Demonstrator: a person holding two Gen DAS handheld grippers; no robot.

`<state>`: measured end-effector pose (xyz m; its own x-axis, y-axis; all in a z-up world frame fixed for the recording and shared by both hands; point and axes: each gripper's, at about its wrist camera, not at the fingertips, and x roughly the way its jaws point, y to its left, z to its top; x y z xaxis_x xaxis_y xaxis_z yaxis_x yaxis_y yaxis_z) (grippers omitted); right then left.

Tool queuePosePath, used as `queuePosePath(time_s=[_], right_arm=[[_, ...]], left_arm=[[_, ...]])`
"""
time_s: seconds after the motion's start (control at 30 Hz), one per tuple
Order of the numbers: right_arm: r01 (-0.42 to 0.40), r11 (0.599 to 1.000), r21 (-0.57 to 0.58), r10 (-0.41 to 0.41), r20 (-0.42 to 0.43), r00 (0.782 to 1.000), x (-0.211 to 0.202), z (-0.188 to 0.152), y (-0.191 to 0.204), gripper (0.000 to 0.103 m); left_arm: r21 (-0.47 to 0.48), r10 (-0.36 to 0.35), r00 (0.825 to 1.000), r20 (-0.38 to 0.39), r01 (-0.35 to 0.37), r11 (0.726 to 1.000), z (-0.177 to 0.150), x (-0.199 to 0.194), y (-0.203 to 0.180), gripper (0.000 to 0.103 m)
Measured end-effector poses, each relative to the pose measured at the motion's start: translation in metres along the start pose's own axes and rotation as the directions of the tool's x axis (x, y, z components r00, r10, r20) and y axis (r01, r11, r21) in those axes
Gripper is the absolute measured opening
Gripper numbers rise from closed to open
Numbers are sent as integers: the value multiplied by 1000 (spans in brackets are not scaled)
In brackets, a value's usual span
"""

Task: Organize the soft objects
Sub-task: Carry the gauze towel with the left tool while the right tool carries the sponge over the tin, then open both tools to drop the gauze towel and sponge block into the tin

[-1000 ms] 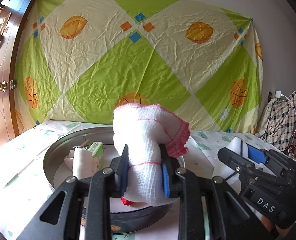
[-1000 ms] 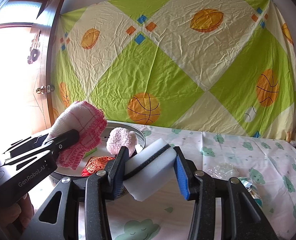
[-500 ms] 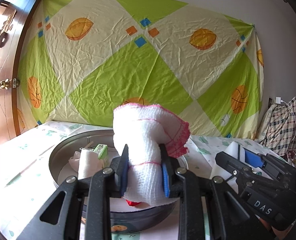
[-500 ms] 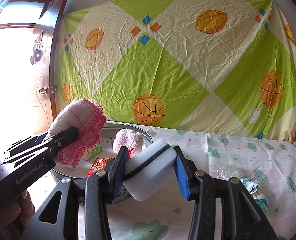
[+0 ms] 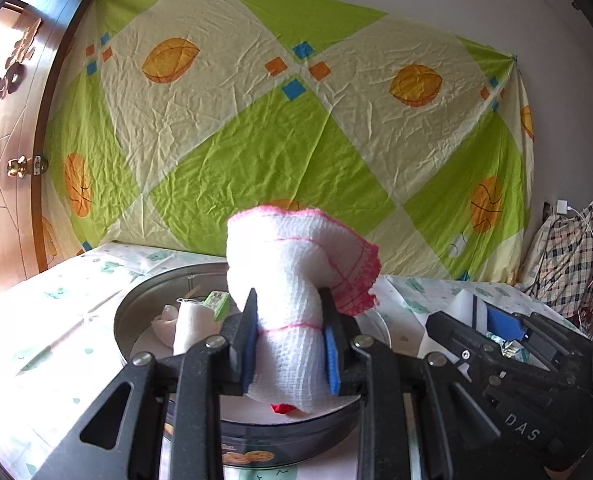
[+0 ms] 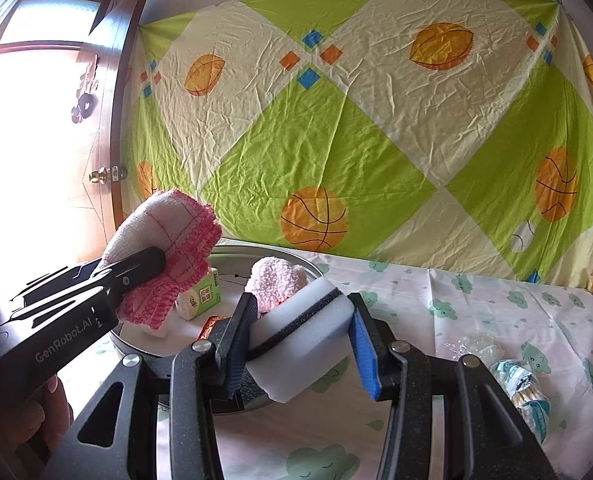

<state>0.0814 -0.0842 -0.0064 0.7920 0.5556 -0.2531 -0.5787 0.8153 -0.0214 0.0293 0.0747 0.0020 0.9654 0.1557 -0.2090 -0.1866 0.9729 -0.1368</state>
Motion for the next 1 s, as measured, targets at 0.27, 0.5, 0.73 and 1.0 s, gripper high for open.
queuePosePath(time_s=[0.27, 0.5, 0.73, 1.0], right_arm=[[-17, 999, -36, 17, -3, 1000, 8, 5, 11, 48], [-34, 998, -52, 34, -10, 999, 15, 12, 18, 49], [-99, 993, -66, 97, -32, 995, 32, 33, 28, 50], [-161, 986, -49, 154, -115, 981, 77, 51, 38, 50]], left_arm=[[-28, 1, 1000, -5, -1, 1000, 3, -1, 15, 25], [-45, 4, 1000, -21, -5, 999, 7, 1, 29, 25], [-30, 44, 997, -57, -45, 999, 21, 11, 47, 25], [-6, 72, 983, -169, -74, 997, 40, 48, 70, 25]])
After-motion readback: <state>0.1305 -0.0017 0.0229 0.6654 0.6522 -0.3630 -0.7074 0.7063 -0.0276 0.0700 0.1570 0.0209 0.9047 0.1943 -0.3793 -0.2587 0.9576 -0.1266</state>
